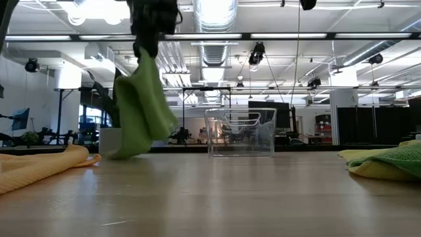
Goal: Fold microfiber towels
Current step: Move the top green towel to the center
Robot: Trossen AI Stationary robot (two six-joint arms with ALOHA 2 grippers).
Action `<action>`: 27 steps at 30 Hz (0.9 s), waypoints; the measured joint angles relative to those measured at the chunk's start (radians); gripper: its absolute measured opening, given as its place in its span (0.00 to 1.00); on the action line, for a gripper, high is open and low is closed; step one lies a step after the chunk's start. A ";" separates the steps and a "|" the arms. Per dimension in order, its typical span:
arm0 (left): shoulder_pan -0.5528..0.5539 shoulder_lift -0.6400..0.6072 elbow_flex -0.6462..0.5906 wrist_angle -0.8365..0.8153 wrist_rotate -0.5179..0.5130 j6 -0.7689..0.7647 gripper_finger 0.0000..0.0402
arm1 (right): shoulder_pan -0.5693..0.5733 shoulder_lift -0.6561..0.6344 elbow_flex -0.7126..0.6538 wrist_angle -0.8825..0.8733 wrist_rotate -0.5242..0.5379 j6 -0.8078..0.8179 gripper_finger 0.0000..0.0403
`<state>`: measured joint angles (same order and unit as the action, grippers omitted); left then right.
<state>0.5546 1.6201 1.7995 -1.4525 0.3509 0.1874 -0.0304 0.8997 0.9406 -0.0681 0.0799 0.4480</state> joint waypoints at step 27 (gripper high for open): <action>-0.525 -0.159 -0.072 0.552 0.099 -0.361 0.00 | 0.000 0.000 0.000 -0.005 0.000 -0.056 0.02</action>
<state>0.0293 1.4611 1.7271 -0.9006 0.4502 -0.1736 -0.0307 0.8997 0.9405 -0.0735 0.0799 0.3919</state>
